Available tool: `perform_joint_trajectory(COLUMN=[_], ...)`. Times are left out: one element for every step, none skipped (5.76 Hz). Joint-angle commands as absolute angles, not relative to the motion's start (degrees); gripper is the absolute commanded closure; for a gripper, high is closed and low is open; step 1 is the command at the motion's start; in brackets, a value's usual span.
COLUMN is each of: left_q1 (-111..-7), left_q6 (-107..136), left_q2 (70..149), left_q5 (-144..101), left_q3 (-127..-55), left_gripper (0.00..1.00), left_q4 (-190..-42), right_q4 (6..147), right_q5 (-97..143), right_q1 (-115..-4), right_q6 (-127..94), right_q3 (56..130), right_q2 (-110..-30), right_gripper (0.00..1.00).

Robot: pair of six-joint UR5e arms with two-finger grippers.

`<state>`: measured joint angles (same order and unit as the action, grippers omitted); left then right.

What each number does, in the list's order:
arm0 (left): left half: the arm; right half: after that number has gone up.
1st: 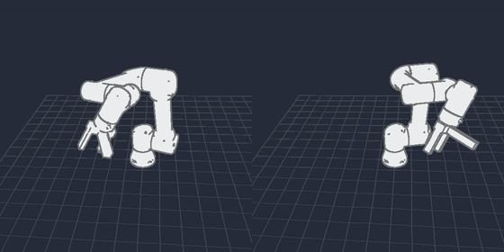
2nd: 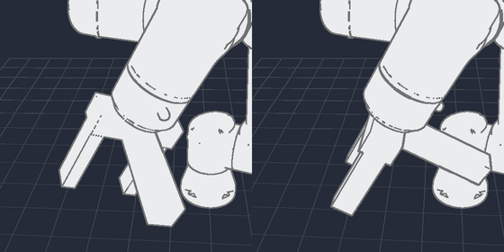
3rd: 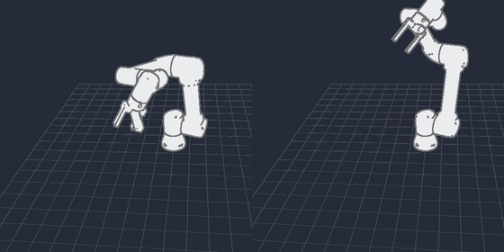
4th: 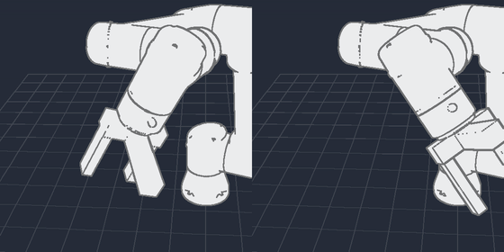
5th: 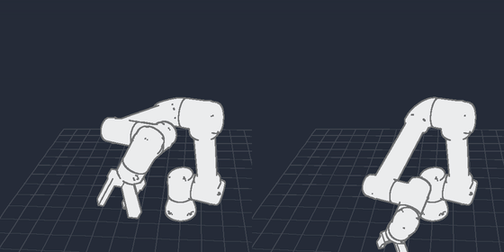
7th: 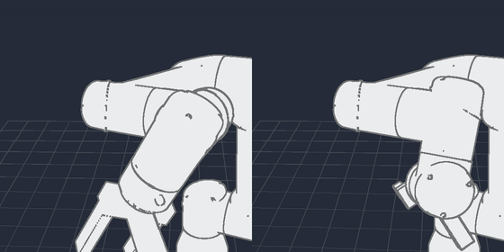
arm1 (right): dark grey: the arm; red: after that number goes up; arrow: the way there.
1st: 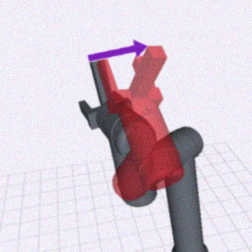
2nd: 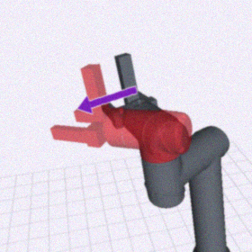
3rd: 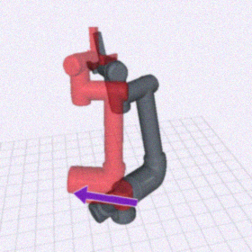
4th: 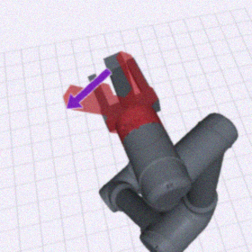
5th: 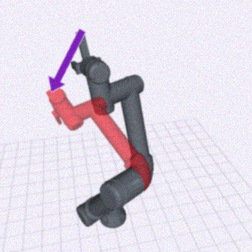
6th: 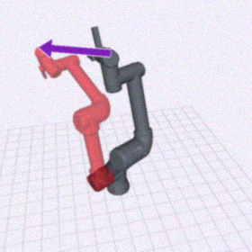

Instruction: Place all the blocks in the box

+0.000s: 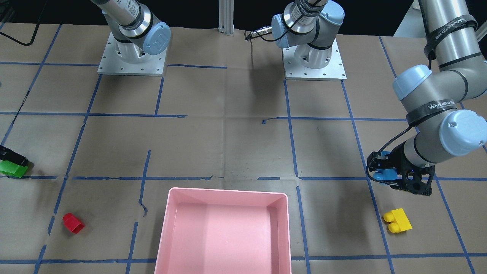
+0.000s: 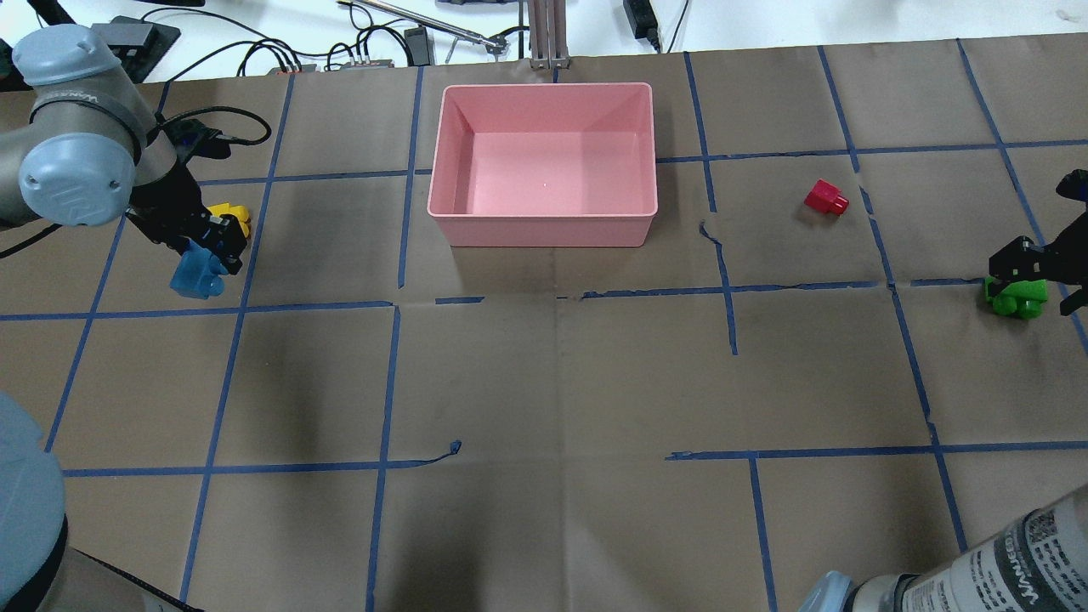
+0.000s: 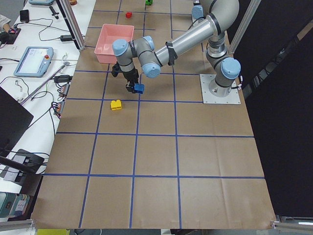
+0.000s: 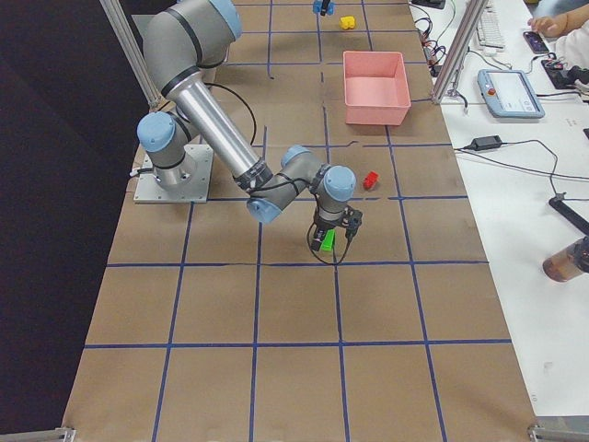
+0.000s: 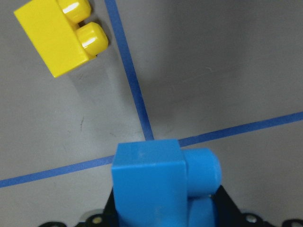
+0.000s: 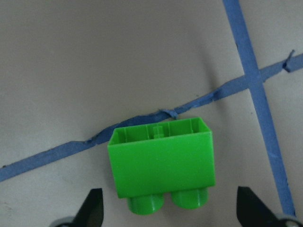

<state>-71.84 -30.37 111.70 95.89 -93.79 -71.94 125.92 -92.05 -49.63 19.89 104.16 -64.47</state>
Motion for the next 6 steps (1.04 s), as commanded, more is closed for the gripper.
perform_joint_trajectory(left_q1=[-77.48, -82.65, -87.66, -92.76, -98.47, -102.88], left_q6=[-19.41, -11.07, -7.25, -1.12, 0.16, 3.13], left_q2=[113.28, 115.29, 118.71, 123.53, 127.92, 132.49], left_q5=[94.05, 92.48, 92.2, 90.46, 90.7, 91.05], left_q3=[-84.88, -78.81, -74.05, -68.09, -62.02, -57.96], left_gripper=[0.97, 0.97, 0.97, 0.97, 0.96, 0.9], left_q4=[-78.35, -81.44, -81.47, -80.69, -80.68, -80.34], right_q4=[129.18, 132.33, 132.54, 131.93, 131.84, 131.23], right_q5=[-92.02, -92.02, -92.28, -92.72, -92.64, -92.46], right_q1=[-49.66, -49.66, -49.75, -49.92, -50.18, -50.79], right_q6=[23.09, 23.38, 23.12, 23.2, 23.29, 23.47], right_q3=[104.15, 104.15, 104.15, 104.15, 103.72, 102.23], right_q2=[-62.33, -61.1, -61.17, -61.52, -62.39, -63.71], right_gripper=[0.01, 0.01, 0.24, 0.48, 0.58, 0.59])
